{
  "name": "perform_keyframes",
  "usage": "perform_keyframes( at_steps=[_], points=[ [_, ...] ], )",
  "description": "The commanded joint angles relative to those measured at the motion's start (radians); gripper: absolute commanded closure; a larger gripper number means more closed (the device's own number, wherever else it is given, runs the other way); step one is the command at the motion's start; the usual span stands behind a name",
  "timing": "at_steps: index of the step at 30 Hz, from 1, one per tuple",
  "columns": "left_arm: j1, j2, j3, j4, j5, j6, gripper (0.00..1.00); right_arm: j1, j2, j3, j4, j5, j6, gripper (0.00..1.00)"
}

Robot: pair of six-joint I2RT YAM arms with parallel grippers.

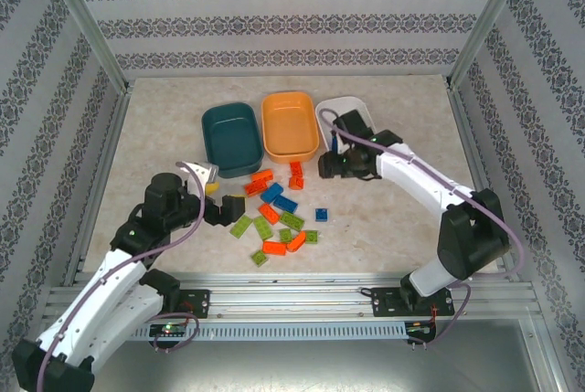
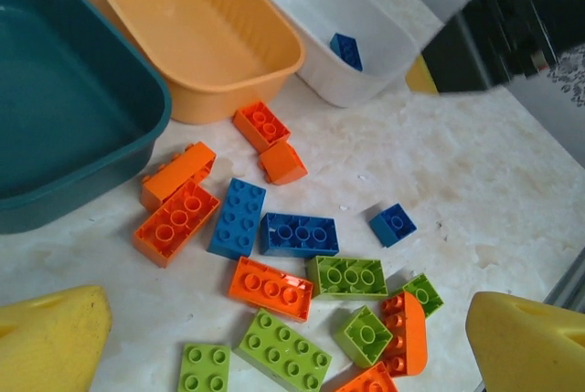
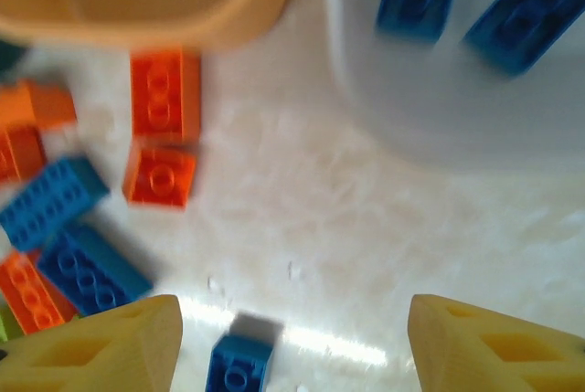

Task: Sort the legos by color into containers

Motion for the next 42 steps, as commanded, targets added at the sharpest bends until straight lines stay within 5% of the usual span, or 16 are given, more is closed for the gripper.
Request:
perform_keyframes(
  at_steps=[1,16,42],
  points=[
    [-0.012,0.041,0.050,-0.032,0.033,-0.007,0.00,0.072,-0.018,-0.063,-0.004,0.051,0.080,0.31],
    [-0.013,0.062,0.058,-0.041,0.053,-0.019,0.00,0.222,0.107,-0.149,0.072,0.080,0.197,0.27],
    [-0.011,0.082,0.057,-0.038,0.069,-0.019,0.00,0.233,0.176,-0.174,0.102,0.074,0.200,0.54]
  ],
)
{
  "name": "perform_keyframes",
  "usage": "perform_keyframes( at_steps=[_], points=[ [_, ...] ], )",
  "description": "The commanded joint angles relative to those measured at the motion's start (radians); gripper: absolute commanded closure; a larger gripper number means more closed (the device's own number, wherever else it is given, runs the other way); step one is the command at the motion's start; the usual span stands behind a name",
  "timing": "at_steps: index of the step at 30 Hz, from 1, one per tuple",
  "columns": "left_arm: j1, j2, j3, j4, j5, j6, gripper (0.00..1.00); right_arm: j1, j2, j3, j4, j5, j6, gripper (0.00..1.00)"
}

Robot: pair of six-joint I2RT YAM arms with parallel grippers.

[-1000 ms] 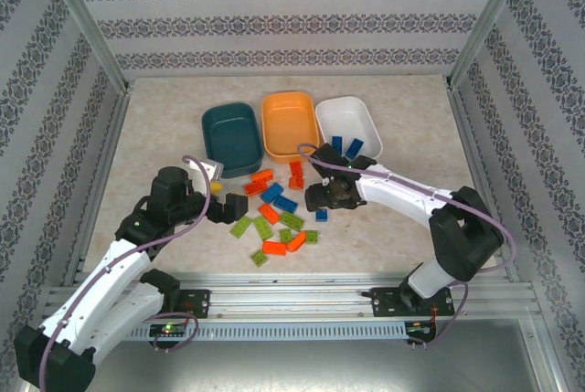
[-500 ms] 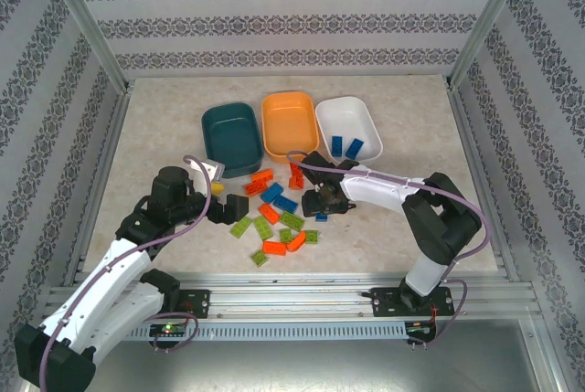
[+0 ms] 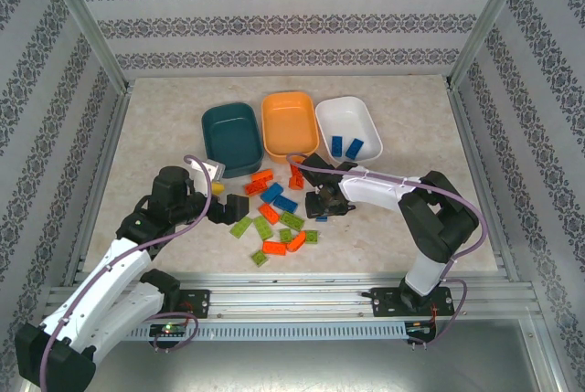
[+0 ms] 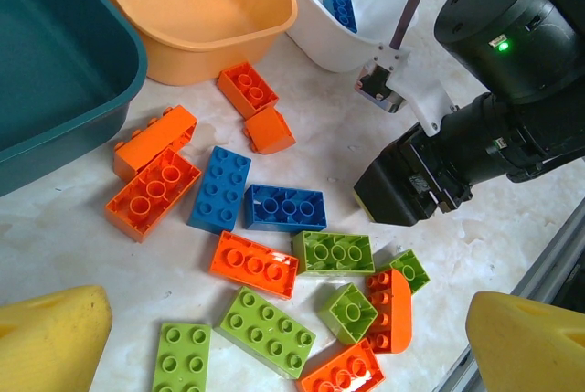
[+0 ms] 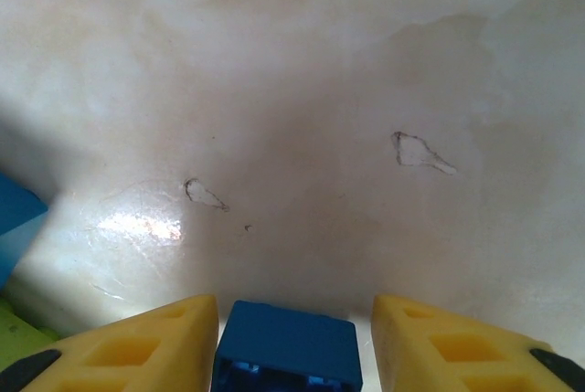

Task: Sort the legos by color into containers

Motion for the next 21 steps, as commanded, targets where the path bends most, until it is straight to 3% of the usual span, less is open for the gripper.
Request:
perform_keyframes(
  at_steps=[1,4,14,21],
  points=[
    [-0.011,0.003,0.025,-0.011,0.019,-0.006,0.00,0.011,-0.007,-0.013,-0.012,0.015,0.008,0.56],
    [-0.011,0.003,0.025,-0.011,0.019,-0.007,0.00,0.010,-0.023,-0.016,-0.017,0.022,0.007,0.62],
    [-0.012,0.013,0.027,-0.012,0.024,-0.007,0.00,-0.031,-0.127,0.021,-0.079,0.035,-0.021,0.66],
    [-0.012,0.044,0.031,-0.011,0.053,-0.013,0.00,-0.189,-0.212,0.134,-0.164,0.013,-0.123,0.66]
  ],
)
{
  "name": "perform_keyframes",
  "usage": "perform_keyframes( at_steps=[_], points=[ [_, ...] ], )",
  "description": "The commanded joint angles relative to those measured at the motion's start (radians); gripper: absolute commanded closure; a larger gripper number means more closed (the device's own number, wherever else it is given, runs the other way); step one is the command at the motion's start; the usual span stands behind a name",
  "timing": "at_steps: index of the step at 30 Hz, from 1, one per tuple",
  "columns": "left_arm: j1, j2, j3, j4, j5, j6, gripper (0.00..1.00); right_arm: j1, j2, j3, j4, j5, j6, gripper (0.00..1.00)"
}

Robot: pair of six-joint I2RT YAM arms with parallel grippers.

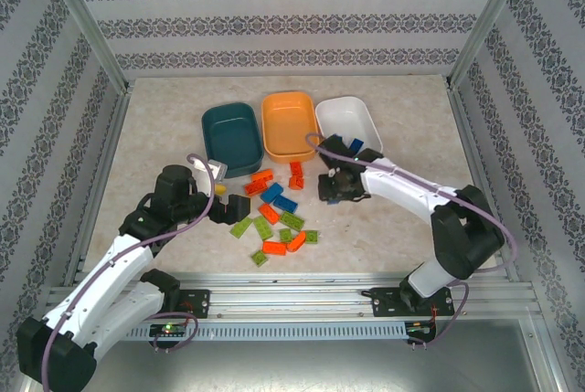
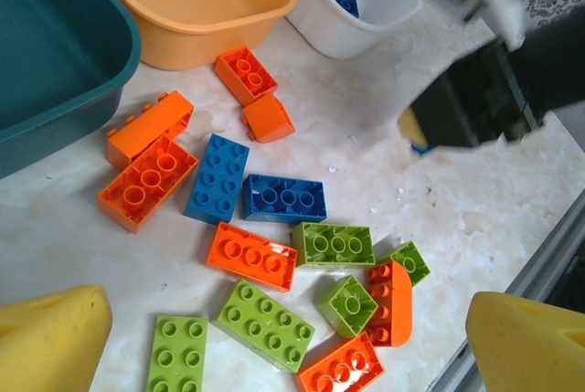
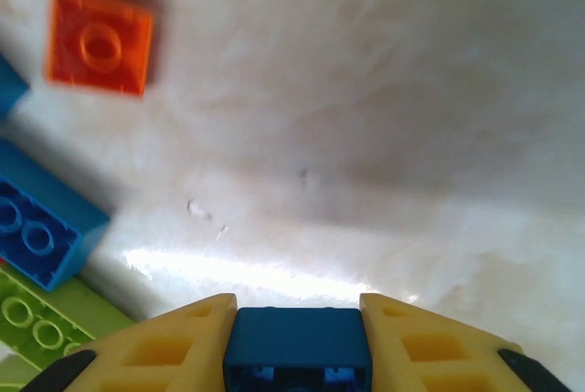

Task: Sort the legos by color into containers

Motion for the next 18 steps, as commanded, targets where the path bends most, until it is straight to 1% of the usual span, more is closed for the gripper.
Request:
perform_keyframes(
  at_steps=[1,6,10,14,18],
  points=[
    [-0.013,0.013,0.028,-0.008,0.041,-0.013,0.00,-0.094,-0.048,0.091,-0.063,-0.009,-0.077,0.66],
    [-0.015,0.052,0.029,0.005,0.111,-0.024,0.00,-0.239,-0.009,0.241,-0.079,-0.092,-0.130,0.67],
    [-0.023,0.099,0.036,0.008,0.165,-0.034,0.00,-0.317,0.077,0.352,-0.060,-0.151,-0.136,0.67],
    [-0.037,0.122,0.041,-0.007,0.152,-0.028,0.00,-0.362,0.195,0.456,-0.041,-0.177,-0.132,0.67],
    [-0.042,0.118,0.035,-0.008,0.137,-0.018,0.00,-0.394,0.338,0.565,-0.042,-0.177,-0.129,0.67]
  ],
)
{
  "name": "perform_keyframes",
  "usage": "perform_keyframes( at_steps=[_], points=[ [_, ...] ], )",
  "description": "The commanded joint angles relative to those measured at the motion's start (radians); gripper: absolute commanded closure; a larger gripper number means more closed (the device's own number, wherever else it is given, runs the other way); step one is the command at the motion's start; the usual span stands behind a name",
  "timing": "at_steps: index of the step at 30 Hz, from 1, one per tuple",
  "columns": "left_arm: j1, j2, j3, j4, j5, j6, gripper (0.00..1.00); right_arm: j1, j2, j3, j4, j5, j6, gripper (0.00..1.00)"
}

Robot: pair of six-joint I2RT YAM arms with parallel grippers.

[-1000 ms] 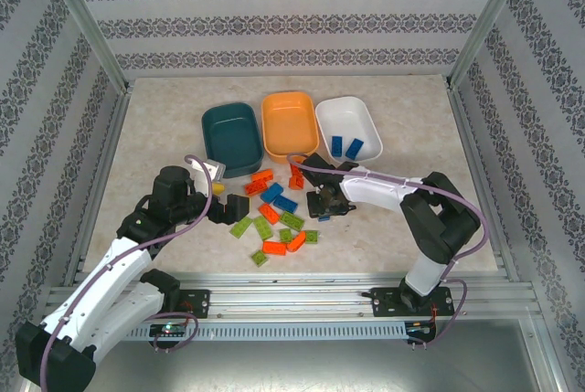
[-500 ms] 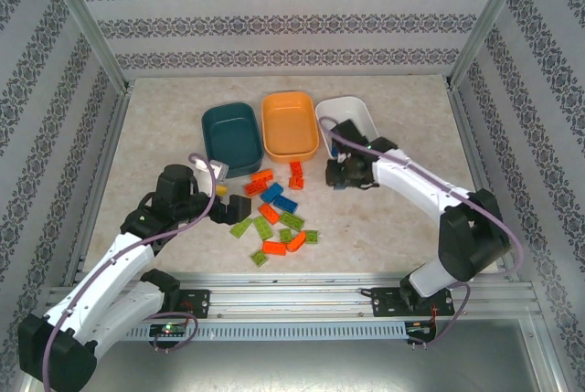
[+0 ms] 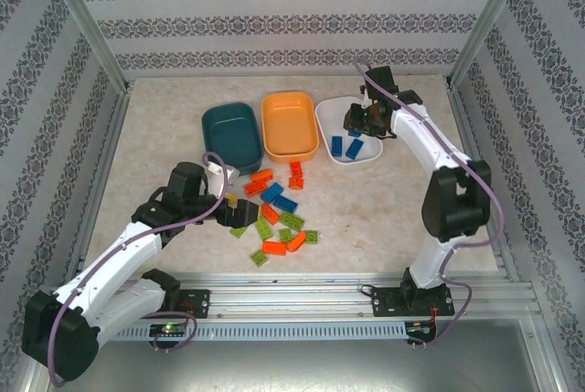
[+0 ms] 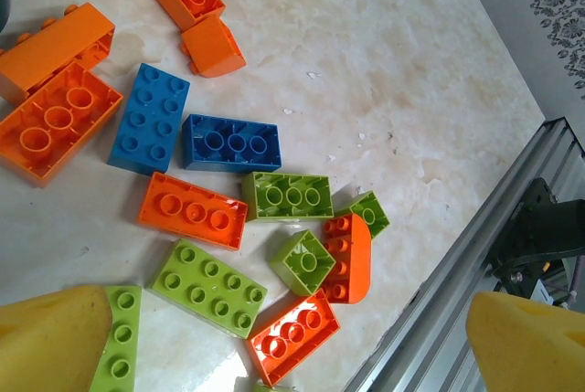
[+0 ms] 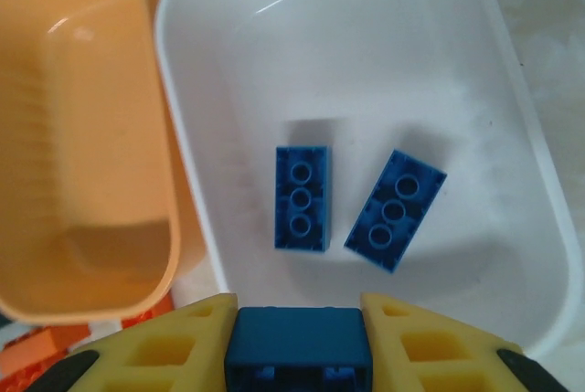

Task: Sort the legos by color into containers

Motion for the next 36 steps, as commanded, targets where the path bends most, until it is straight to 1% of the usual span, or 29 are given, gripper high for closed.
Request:
perform_keyframes(
  at_steps=[1,6,10,15,19,23,28,32,36],
  points=[
    [-0.017,-0.012,0.027,-0.006,0.013,0.004,0.00,-0.023,0.101,0.088,-0.011,-0.026,-0.019,0.67],
    [-0.021,-0.008,0.026,-0.012,0.000,0.013,0.00,-0.043,0.248,0.199,-0.023,-0.035,-0.017,0.68],
    [-0.020,-0.008,0.027,-0.014,-0.008,0.021,0.00,-0.046,0.327,0.252,-0.026,-0.037,-0.010,0.68],
    [-0.020,-0.007,0.028,-0.018,-0.017,0.027,0.00,-0.046,0.390,0.281,-0.015,-0.048,0.005,0.65],
    [-0.020,-0.007,0.030,-0.023,-0.028,0.032,0.00,-0.040,0.410,0.280,-0.004,-0.050,0.011,0.64],
    [-0.021,-0.006,0.031,-0.025,-0.032,0.034,0.00,-0.040,0.409,0.276,-0.005,-0.043,0.008,0.59],
    [-0.020,-0.006,0.032,-0.027,-0.032,0.034,0.00,-0.040,0.372,0.262,-0.013,-0.035,-0.001,0.53],
    [-0.020,-0.014,0.034,-0.029,-0.033,0.037,0.00,-0.039,0.316,0.249,-0.025,-0.031,-0.007,0.52],
    [-0.020,-0.031,0.034,-0.028,-0.037,0.036,0.00,-0.027,0.223,0.200,-0.021,-0.036,-0.010,0.52]
  ],
)
